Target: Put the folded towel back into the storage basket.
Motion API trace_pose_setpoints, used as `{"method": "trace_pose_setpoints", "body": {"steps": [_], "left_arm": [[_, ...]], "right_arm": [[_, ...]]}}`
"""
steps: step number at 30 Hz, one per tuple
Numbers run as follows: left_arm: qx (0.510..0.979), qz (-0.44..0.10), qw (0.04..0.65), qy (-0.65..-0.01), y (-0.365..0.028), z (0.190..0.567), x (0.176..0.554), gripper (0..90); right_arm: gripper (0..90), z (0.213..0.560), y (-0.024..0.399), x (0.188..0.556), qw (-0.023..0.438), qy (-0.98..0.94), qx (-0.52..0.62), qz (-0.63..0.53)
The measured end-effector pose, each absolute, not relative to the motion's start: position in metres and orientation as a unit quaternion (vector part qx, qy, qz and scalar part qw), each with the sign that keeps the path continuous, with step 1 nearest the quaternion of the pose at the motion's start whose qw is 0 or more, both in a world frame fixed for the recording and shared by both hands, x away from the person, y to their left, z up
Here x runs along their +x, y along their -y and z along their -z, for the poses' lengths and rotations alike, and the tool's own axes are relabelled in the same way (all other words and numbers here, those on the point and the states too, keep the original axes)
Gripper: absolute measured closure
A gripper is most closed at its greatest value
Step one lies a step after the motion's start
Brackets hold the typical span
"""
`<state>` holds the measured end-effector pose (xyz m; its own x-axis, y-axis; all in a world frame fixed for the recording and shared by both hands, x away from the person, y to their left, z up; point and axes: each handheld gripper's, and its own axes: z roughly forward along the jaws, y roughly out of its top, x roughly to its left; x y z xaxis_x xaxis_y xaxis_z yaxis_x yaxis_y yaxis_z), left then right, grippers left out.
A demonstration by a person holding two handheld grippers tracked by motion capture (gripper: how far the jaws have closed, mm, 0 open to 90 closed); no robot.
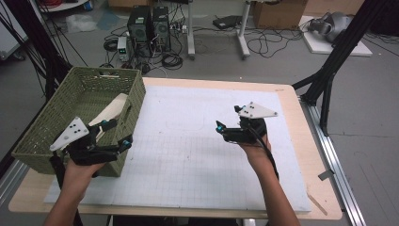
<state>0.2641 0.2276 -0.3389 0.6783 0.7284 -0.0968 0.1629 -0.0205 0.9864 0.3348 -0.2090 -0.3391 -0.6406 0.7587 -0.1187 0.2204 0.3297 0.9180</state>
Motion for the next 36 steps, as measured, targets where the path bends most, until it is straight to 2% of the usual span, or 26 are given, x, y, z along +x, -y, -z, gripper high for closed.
{"method": "trace_pose_setpoints", "body": {"steps": [12,22,36], "left_arm": [[0.698,-0.208,0.618,-0.296,-0.192,0.348,0.270,17.2],[0.709,-0.192,0.619,-0.278,-0.174,0.363,0.275,17.2],[0.729,-0.165,0.612,-0.259,-0.138,0.410,0.280,17.3]], "right_arm": [[15.9,0.361,0.242,0.301,0.318,-0.750,0.349,-0.464],[16.0,0.385,0.269,0.282,0.317,-0.734,0.385,-0.461],[16.0,0.413,0.295,0.269,0.323,-0.727,0.414,-0.443]]}}
